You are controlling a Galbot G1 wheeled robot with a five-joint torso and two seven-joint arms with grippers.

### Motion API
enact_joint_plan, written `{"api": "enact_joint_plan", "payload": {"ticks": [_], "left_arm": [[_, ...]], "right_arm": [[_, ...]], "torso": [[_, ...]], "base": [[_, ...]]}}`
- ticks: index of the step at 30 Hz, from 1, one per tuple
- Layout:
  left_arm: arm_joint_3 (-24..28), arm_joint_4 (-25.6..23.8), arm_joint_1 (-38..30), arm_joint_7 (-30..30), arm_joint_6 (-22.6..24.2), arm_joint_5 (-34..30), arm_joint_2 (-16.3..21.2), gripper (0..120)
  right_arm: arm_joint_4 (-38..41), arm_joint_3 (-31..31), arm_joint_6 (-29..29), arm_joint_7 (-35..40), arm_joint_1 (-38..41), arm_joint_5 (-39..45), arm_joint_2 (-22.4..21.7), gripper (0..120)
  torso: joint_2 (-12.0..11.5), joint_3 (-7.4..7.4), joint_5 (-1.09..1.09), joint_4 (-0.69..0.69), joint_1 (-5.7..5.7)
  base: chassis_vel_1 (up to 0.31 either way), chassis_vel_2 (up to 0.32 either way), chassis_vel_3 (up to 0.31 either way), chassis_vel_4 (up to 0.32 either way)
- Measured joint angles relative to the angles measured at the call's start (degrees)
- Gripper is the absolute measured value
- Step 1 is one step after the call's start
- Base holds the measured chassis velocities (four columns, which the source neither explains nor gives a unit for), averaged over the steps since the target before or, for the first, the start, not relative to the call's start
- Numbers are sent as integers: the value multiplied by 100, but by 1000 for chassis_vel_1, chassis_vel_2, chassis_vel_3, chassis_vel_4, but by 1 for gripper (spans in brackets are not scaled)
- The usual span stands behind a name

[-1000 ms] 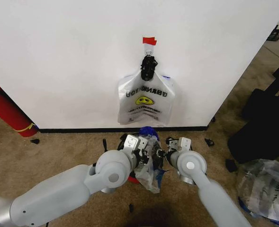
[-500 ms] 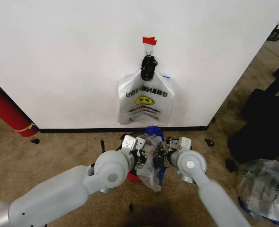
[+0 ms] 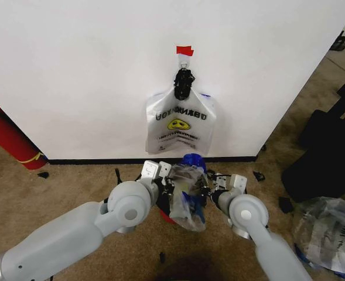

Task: Pick up the garbage bag from the wall and place it over the trash bin.

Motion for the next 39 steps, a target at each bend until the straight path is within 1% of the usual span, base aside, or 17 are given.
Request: {"api": "enact_joint_plan", "payload": {"ticks": [5,7,10,11,12,13,14,17,22,23,26,29,30,33,34,36,39], "left_arm": [[-249,-57,181,59,-23,53,155,0],[-496,-175,341,83,-40,77,275,0],[-828,-346,591,89,-42,86,405,0],[-996,-423,718,88,-46,97,490,0],[-1119,-464,801,94,-48,100,548,0],[-1119,-464,801,94,-48,100,548,0],[-1230,-492,868,101,-51,101,601,0],[-1487,-576,984,161,-55,95,746,0],[-1679,-601,1118,247,-51,65,927,0],[-1743,-592,1174,265,-46,34,969,0],[-1965,-525,1411,305,-28,-62,1067,0],[-2104,-495,1604,351,-14,-84,1151,0],[-2138,-483,1652,389,-12,-87,1177,0],[-2193,-475,1707,520,-2,-91,1189,0],[-2193,-475,1707,520,-2,-91,1189,0],[-2201,-473,1726,635,4,-92,1175,0],[-2191,-451,1768,789,5,-92,1128,0]], "right_arm": [[113,116,91,-276,-204,-97,-7,1],[221,179,203,-428,-371,-161,-9,1],[259,191,265,-554,-418,-208,-2,1],[271,186,294,-593,-417,-216,9,1],[285,186,311,-613,-420,-217,13,1],[285,186,311,-613,-420,-217,13,1],[304,190,321,-636,-437,-217,12,1],[356,213,340,-670,-503,-225,-5,1],[427,244,345,-724,-550,-200,-21,1],[445,261,358,-748,-563,-163,-36,1],[492,366,378,-913,-638,-24,-101,1],[499,447,379,-1037,-669,105,-142,1],[511,518,378,-1077,-696,192,-153,1],[612,843,331,-1147,-825,528,-156,1],[612,843,331,-1147,-825,528,-156,1],[723,1117,291,-1178,-941,810,-158,1],[829,1389,272,-1223,-1038,1113,-175,1]], "torso": [[0,0,0,1,0],[0,0,1,-1,0],[0,0,-2,-3,0],[0,0,2,2,-1],[0,0,3,4,-1],[0,0,3,4,-1],[0,0,-1,4,-1],[0,0,1,-1,-1],[0,0,0,-1,-1],[0,0,0,1,-1],[0,0,0,-1,-1],[0,0,1,1,0],[0,0,2,3,-1],[0,0,0,1,0],[0,0,0,1,0],[0,0,2,-2,0],[0,0,2,-2,0]], "base": [[0,0,0,0],[0,0,0,0],[0,0,0,0],[0,0,0,0],[0,0,0,0],[0,0,0,0],[0,0,0,0],[0,0,0,0],[0,0,0,0],[0,0,0,0],[0,0,0,0],[0,0,0,0],[0,0,0,0],[0,0,0,0],[0,0,0,0],[0,0,0,0],[0,0,0,0]]}}
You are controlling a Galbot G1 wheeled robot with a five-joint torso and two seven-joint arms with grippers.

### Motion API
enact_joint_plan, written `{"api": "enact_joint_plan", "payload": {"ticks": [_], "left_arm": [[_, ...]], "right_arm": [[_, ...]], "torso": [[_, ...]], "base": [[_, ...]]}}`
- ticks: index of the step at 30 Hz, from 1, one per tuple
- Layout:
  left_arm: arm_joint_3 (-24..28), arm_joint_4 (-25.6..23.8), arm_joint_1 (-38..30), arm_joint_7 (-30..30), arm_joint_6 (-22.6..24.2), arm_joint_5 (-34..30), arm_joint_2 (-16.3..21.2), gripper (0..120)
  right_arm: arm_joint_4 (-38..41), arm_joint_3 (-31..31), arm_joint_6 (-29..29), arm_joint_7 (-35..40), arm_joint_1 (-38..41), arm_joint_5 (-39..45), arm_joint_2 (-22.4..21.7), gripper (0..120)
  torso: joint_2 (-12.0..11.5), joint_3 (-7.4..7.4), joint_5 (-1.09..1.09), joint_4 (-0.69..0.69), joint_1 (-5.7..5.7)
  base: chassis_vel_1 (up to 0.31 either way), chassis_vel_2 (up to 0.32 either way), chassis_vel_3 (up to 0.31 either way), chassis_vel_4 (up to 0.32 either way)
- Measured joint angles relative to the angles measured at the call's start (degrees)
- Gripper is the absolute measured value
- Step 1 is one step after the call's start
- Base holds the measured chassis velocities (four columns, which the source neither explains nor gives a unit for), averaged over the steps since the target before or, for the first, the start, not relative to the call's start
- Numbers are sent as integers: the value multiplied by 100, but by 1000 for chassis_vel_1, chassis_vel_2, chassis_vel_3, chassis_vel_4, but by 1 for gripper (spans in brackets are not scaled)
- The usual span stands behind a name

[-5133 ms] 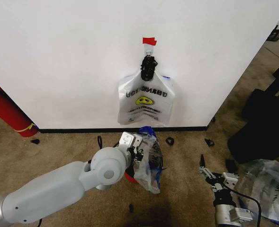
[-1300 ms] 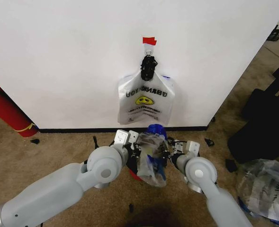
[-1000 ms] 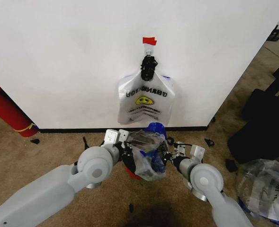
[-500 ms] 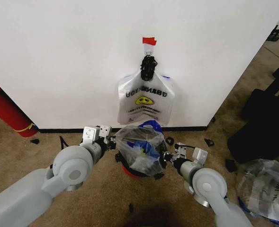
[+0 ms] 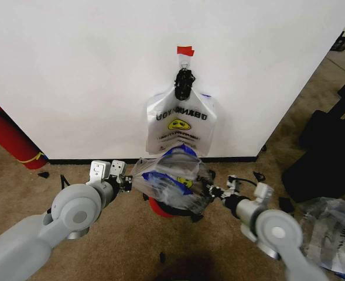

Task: Pick up the garbage bag from the wall and place it over the trash bin.

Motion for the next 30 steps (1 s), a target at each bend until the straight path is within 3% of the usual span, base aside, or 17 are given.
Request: {"api": "enact_joint_plan", "payload": {"ticks": [12,19,23,28,30], "left_arm": [[-22,-2,444,571,-92,259,-445,1],[-419,-451,566,155,-112,278,-452,27],[-513,-637,694,-22,-153,277,-425,36],[-653,-951,875,-283,-227,353,-420,61],[-679,-1085,918,-325,-313,423,-441,64]], "right_arm": [[135,204,-29,-39,-84,269,20,1],[-17,224,62,-20,-91,21,130,1],[-68,258,80,-3,-99,-76,183,1],[-137,296,148,0,-115,-314,255,1],[-144,335,180,1,-145,-416,288,1]], "torso": [[0,0,-1,3,0],[0,1,0,2,0],[0,1,-1,1,0],[0,1,-2,4,0],[0,1,-2,2,0]], "base": [[0,0,0,0],[0,0,0,0],[0,0,0,0],[0,0,0,0],[0,0,0,0]]}}
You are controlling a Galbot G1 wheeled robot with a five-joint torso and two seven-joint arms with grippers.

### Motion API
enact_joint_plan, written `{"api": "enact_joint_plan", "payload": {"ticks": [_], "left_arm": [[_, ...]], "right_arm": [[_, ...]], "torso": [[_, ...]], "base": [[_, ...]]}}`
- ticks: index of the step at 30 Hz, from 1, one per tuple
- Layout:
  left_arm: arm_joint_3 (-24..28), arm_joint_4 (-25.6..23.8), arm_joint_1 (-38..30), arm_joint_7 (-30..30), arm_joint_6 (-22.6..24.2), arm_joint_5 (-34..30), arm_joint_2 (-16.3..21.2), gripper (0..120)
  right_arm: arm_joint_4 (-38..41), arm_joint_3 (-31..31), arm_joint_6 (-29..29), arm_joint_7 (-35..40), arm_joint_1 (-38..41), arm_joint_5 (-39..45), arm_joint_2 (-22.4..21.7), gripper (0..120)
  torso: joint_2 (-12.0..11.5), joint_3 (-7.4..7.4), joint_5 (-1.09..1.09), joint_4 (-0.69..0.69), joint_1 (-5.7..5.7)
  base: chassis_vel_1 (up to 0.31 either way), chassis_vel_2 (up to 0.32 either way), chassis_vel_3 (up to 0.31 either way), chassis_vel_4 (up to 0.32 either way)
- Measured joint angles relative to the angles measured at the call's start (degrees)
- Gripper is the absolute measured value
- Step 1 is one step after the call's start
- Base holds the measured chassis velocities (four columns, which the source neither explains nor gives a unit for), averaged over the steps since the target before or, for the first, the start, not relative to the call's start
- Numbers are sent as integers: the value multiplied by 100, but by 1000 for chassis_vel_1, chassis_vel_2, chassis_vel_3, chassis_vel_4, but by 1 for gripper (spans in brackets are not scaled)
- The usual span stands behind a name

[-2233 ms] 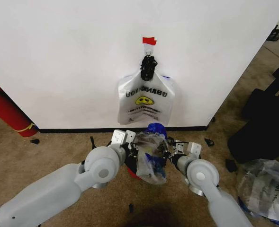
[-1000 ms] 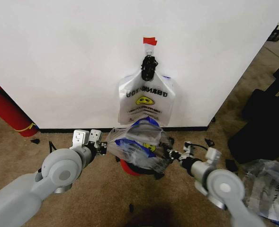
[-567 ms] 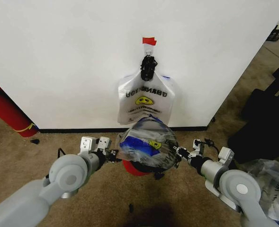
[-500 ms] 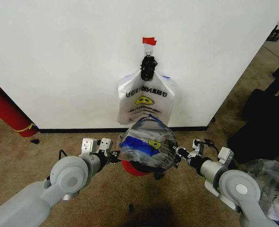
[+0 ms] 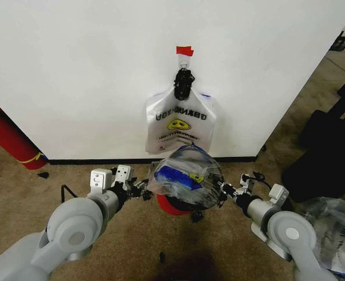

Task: Pick up the garbage bag from the wall and place it over the trash bin.

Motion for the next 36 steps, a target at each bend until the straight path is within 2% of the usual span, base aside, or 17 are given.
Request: {"api": "enact_joint_plan", "payload": {"ticks": [4,5,6,8,11,15,18,21,28,36], "left_arm": [[-97,-443,220,95,-518,-65,-113,81],[-96,-481,268,165,-718,-132,-175,81],[-96,-481,268,165,-718,-132,-175,81],[-53,-503,339,357,-1073,-270,-305,94],[133,-507,370,646,-1429,-414,-524,100],[312,-507,284,758,-1570,-595,-674,100],[646,-507,-18,754,-1808,-814,-886,96],[749,-452,-154,670,-1874,-905,-1018,94],[1022,172,-521,135,-1883,-975,-1567,90],[1107,447,-601,56,-1887,-943,-1792,90]], "right_arm": [[5,47,148,3,-66,-351,109,1],[15,47,206,10,-74,-434,144,1],[15,47,206,10,-74,-434,144,1],[51,43,300,94,-81,-493,238,1],[140,9,399,237,-117,-546,433,1],[175,-36,498,297,-137,-677,566,1],[179,-88,556,364,-147,-850,737,1],[179,-111,559,393,-151,-910,787,1],[306,-136,423,565,-36,-895,864,1],[185,-160,321,628,40,-787,873,1]], "torso": [[0,0,2,1,0],[0,0,1,1,0],[0,0,1,1,0],[0,0,-1,0,0],[0,0,-1,0,0],[0,0,1,1,0],[0,0,1,-1,0],[0,-1,1,-1,0],[0,0,0,-1,0],[0,0,1,0,0]], "base": [[0,0,0,0],[0,0,0,0],[0,0,0,0],[0,0,0,0],[0,0,0,0],[0,0,0,0],[0,0,0,0],[0,0,0,0],[0,0,0,0],[0,0,0,0]]}}
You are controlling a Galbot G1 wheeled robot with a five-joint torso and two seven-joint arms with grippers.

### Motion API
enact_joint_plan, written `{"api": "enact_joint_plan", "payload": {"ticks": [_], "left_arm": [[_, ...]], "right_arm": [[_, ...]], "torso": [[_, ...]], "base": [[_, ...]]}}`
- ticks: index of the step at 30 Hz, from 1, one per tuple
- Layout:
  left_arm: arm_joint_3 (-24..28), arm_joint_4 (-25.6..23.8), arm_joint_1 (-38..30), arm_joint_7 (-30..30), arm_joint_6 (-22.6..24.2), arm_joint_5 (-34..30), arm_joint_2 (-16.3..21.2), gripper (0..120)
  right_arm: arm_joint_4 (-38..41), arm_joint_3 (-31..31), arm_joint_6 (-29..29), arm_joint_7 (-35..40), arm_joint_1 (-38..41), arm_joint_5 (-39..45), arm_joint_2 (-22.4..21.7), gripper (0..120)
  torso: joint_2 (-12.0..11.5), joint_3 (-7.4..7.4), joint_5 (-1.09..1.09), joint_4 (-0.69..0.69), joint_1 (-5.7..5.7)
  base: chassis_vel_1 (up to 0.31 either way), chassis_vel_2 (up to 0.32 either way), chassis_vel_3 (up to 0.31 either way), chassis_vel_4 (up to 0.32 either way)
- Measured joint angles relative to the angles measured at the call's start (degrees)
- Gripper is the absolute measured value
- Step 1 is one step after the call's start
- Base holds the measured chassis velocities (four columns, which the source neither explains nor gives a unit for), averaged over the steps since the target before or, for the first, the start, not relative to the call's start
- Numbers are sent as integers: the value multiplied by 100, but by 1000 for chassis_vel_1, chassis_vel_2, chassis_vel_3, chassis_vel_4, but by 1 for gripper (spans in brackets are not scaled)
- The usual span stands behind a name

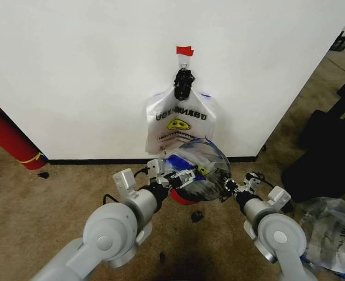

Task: Pick up the garbage bag from the wall and place it over the trash bin.

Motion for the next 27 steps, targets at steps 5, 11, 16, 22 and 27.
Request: {"api": "enact_joint_plan", "payload": {"ticks": [5,11,16,22,27], "left_arm": [[100,160,-45,-14,-1,94,-54,90],[135,312,-93,-44,-6,153,-151,90],[135,329,-86,-47,-28,162,-189,88],[153,285,-106,-49,-30,161,-201,86],[125,104,-102,-59,-28,119,-100,82]], "right_arm": [[-26,32,5,0,88,-1,-20,1],[-8,41,2,6,95,24,-52,1],[-2,52,-4,7,95,51,-70,1],[-5,59,-9,26,116,81,-71,1],[-31,73,-6,38,143,123,-44,1]], "torso": [[0,0,0,0,0],[0,0,0,-1,0],[0,0,0,0,0],[0,0,0,0,0],[0,0,0,0,0]], "base": [[0,0,0,0],[0,0,0,0],[0,0,0,0],[0,0,0,0],[0,0,0,0]]}}
